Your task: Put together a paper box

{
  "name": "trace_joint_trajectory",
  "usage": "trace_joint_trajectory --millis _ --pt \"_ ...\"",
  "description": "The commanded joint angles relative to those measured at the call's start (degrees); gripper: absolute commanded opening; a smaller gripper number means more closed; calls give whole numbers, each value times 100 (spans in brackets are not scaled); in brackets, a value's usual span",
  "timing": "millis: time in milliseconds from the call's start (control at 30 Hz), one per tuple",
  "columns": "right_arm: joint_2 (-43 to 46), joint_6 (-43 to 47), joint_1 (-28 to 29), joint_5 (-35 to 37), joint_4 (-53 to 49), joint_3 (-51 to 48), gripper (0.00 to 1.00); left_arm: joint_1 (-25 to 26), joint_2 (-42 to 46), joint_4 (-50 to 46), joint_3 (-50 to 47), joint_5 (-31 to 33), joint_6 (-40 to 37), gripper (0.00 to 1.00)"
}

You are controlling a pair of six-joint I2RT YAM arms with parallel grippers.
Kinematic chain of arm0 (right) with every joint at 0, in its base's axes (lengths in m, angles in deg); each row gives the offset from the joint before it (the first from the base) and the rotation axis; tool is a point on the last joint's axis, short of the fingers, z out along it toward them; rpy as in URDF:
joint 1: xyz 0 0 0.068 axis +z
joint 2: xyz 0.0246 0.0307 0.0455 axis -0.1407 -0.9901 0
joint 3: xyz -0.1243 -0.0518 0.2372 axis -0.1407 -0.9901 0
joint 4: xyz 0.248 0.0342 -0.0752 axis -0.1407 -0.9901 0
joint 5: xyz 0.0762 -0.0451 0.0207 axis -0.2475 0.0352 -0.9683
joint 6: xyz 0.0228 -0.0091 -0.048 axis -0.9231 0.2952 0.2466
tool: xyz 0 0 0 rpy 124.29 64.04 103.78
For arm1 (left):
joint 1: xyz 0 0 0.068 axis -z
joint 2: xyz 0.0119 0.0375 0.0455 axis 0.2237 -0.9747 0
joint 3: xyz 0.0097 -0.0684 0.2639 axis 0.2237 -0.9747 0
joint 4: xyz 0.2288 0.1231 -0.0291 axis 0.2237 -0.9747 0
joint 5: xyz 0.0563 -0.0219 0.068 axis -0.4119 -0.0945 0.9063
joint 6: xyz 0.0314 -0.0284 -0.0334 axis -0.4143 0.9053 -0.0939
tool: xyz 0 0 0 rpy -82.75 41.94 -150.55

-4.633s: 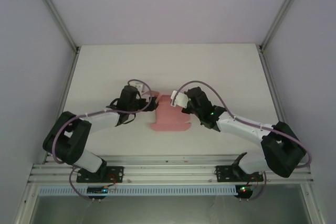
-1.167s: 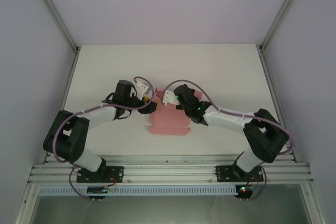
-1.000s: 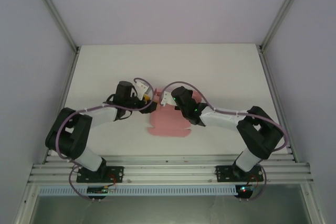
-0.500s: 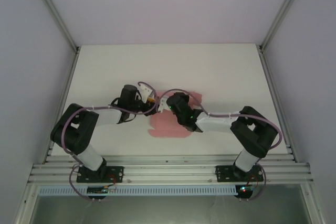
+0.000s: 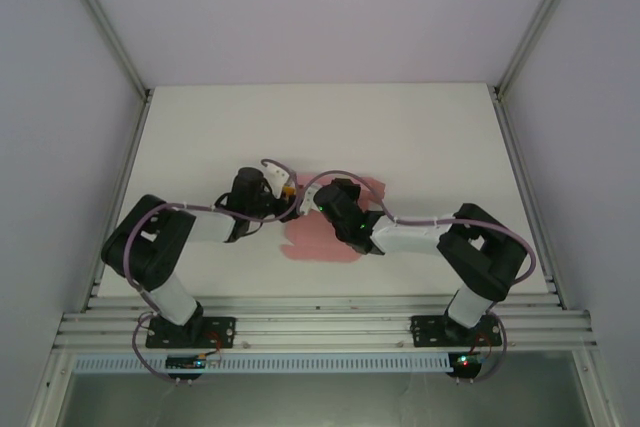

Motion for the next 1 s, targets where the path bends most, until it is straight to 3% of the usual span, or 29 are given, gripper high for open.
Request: trace_joint_trajectory --millis 0,100,200,367,500,533,567,667,767,900,967 --pt "-157 -359 129 -426 -418 -39 0 115 -62 461 261 164 -57 44" --pt "-147 -445 129 -493 -454 -49 0 155 -58 458 239 308 -51 39" --pt "-142 -517 120 -472 -495 -59 0 234 -44 469 186 868 -76 36" --pt "-104 -818 120 -501 -693 -1 0 655 -169 443 197 2808 -288 32" --pt "-104 -1049 120 -492 -749 -5 0 865 -484 525 200 3776 -154 10" --pt "-105 -1093 119 -493 -772 -5 0 921 -578 580 200 3993 -126 17" --pt "-104 -1166 128 -488 -798 -6 0 989 -695 679 192 4366 -36 13" --pt "-122 -1312 142 -454 -843 -10 0 1114 -916 1023 81 4643 -10 0" --pt "-105 -1368 146 -469 -861 -6 0 1184 -1033 1131 82 4944 87 0" --pt "-43 -1597 147 -631 -954 -4 0 1208 -1113 988 153 4879 -35 0" --pt "-17 -1651 122 -682 -985 9 0 1212 -1061 1134 45 4473 -71 27"
